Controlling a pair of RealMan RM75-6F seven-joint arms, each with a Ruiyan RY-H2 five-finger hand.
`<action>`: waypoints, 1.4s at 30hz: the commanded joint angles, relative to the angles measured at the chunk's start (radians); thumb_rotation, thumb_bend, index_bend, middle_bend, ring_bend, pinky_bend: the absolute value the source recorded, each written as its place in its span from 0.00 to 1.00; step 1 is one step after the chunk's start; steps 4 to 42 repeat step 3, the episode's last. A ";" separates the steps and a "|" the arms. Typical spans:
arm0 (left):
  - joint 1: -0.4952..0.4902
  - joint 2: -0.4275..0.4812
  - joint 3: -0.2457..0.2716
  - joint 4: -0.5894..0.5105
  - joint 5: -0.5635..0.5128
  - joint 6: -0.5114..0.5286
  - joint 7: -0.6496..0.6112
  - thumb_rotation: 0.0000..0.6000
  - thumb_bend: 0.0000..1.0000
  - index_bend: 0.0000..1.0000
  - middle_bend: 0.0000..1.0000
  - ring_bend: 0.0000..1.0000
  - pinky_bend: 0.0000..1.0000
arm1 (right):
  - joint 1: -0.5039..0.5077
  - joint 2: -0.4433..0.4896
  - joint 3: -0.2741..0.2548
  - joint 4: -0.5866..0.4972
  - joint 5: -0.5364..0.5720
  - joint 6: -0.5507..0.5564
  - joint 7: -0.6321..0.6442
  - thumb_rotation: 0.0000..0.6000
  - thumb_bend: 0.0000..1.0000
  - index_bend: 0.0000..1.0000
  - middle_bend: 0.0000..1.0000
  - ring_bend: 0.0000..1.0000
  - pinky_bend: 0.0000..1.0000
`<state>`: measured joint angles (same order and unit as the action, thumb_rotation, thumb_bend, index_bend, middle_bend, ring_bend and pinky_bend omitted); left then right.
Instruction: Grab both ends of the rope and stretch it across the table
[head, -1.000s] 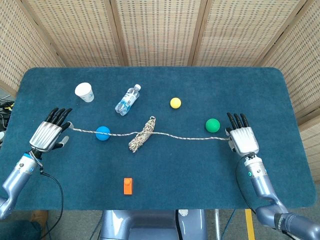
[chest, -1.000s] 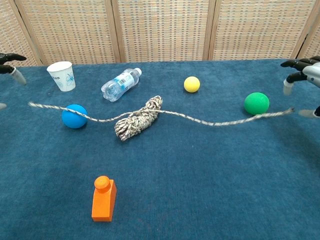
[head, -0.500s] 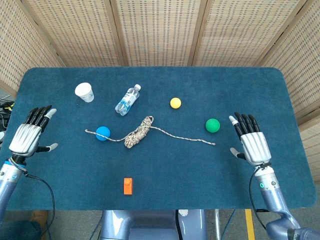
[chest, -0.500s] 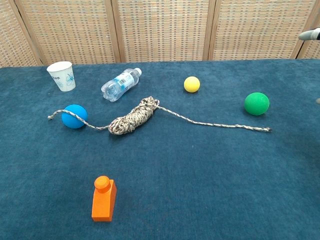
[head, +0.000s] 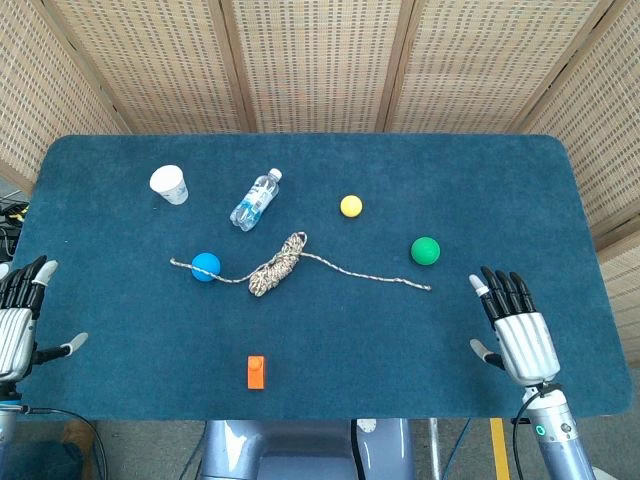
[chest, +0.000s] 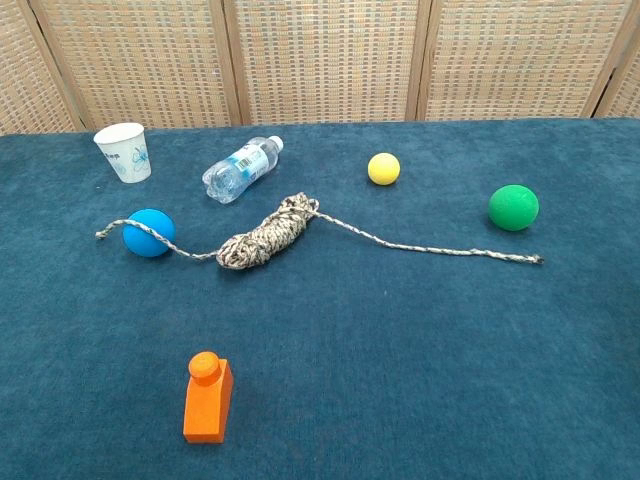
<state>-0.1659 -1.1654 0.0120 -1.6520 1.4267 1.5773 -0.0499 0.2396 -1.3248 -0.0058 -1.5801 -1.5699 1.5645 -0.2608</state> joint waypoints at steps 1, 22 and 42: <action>0.011 0.000 0.008 -0.002 0.008 -0.004 0.005 1.00 0.00 0.00 0.00 0.00 0.00 | -0.014 0.001 -0.004 -0.001 -0.004 0.009 -0.007 1.00 0.00 0.00 0.00 0.00 0.00; 0.013 0.002 0.004 -0.001 0.010 -0.010 0.012 1.00 0.00 0.00 0.00 0.00 0.00 | -0.022 0.008 -0.001 -0.006 0.000 0.007 -0.017 1.00 0.00 0.00 0.00 0.00 0.00; 0.013 0.002 0.004 -0.001 0.010 -0.010 0.012 1.00 0.00 0.00 0.00 0.00 0.00 | -0.022 0.008 -0.001 -0.006 0.000 0.007 -0.017 1.00 0.00 0.00 0.00 0.00 0.00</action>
